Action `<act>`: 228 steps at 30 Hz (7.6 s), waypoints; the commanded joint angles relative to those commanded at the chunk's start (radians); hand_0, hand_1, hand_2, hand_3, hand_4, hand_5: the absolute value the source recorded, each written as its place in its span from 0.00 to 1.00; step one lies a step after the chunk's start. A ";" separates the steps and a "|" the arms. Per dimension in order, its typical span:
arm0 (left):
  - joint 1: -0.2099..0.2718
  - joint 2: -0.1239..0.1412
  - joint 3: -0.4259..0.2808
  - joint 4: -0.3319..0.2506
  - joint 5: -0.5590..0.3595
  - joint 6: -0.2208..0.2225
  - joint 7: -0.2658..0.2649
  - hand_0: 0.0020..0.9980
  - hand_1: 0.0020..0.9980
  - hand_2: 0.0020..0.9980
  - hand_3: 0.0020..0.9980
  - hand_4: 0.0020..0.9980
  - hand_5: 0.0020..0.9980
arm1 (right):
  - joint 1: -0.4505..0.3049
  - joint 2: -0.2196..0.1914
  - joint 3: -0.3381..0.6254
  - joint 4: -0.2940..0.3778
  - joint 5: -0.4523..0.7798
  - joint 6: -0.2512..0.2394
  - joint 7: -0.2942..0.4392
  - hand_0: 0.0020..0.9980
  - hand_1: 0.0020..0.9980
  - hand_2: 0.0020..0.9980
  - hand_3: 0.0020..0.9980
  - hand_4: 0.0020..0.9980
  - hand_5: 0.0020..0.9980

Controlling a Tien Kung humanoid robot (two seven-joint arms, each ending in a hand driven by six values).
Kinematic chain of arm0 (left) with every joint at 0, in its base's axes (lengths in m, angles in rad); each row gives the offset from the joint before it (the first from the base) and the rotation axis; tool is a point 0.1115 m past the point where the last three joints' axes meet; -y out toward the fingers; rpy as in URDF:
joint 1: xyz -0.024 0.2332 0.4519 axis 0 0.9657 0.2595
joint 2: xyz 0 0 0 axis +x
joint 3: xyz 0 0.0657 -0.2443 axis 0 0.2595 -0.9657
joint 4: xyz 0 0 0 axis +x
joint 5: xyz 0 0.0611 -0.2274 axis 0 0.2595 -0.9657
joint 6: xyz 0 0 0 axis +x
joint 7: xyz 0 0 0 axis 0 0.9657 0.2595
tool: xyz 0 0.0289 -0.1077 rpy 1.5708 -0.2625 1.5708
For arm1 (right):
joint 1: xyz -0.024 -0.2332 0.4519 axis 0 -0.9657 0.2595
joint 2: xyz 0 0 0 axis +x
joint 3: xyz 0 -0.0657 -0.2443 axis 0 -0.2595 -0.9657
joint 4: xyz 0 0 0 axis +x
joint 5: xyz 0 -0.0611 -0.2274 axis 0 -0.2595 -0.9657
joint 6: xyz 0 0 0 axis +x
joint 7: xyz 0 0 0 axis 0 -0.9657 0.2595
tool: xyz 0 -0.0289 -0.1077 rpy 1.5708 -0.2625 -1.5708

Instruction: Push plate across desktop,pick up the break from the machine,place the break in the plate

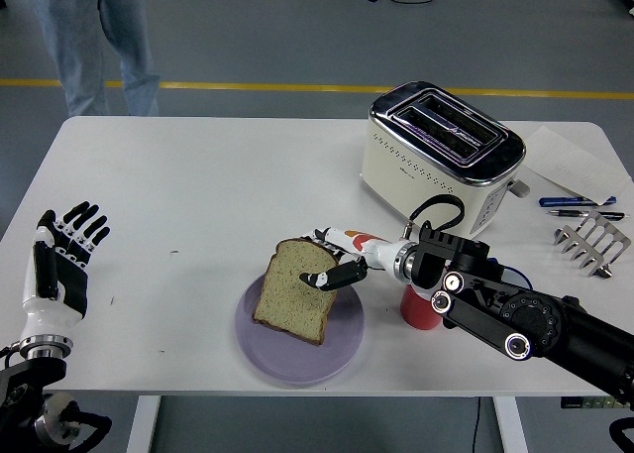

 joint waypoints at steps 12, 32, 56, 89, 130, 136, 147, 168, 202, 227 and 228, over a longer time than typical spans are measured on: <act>0.003 -0.001 0.006 0.004 -0.002 0.001 -0.001 0.73 0.69 0.73 0.64 0.51 1.00 | -0.007 -0.027 0.105 0.066 -0.081 -0.166 0.080 0.87 0.87 0.95 0.97 0.76 0.51; 0.000 0.001 0.002 -0.006 0.007 0.000 0.000 0.74 0.71 0.74 0.64 0.52 1.00 | -0.097 -0.134 0.453 0.410 0.303 -0.177 0.219 0.75 0.73 0.73 0.74 0.57 0.47; -0.035 0.000 -0.106 -0.104 0.071 -0.005 0.019 0.74 0.71 0.74 0.64 0.51 1.00 | -0.483 -0.223 0.964 0.342 0.592 -0.158 0.221 0.77 0.74 0.76 0.76 0.56 0.51; -0.055 0.001 -0.041 -0.089 0.074 -0.024 0.035 0.75 0.72 0.75 0.65 0.52 1.00 | -0.709 -0.156 1.076 0.374 0.596 -0.120 0.219 0.77 0.74 0.76 0.76 0.54 0.58; -0.060 0.021 0.003 -0.089 0.103 -0.042 0.095 0.75 0.73 0.76 0.66 0.53 1.00 | -0.764 -0.166 1.136 0.377 0.574 -0.119 0.214 0.77 0.74 0.75 0.74 0.53 0.57; -0.060 0.018 -0.005 -0.085 0.105 -0.043 0.099 0.75 0.74 0.76 0.66 0.53 1.00 | -0.764 -0.167 1.142 0.377 0.573 -0.121 0.215 0.77 0.74 0.75 0.74 0.53 0.57; -0.066 0.010 -0.017 -0.079 0.101 -0.035 0.099 0.76 0.74 0.76 0.66 0.53 1.00 | -0.763 -0.170 1.135 0.373 0.575 -0.130 0.218 0.77 0.73 0.75 0.74 0.53 0.55; -0.082 0.010 -0.022 -0.074 0.095 -0.007 0.117 0.75 0.74 0.76 0.65 0.53 1.00 | -0.752 -0.171 1.143 0.370 0.571 -0.128 0.216 0.76 0.73 0.75 0.75 0.53 0.49; -0.079 0.006 -0.023 -0.065 0.095 -0.010 0.116 0.75 0.74 0.75 0.65 0.52 1.00 | -0.755 -0.193 1.142 0.367 0.590 -0.119 0.212 0.76 0.73 0.75 0.75 0.57 0.47; -0.090 0.008 -0.020 -0.063 0.094 -0.014 0.121 0.75 0.74 0.75 0.65 0.53 1.00 | -0.745 -0.185 1.139 0.360 0.593 -0.115 0.205 0.76 0.73 0.74 0.75 0.58 0.46; -0.088 0.009 -0.020 -0.062 0.094 -0.016 0.122 0.75 0.74 0.75 0.65 0.53 1.00 | -0.745 -0.183 1.136 0.359 0.593 -0.114 0.204 0.76 0.73 0.74 0.75 0.58 0.46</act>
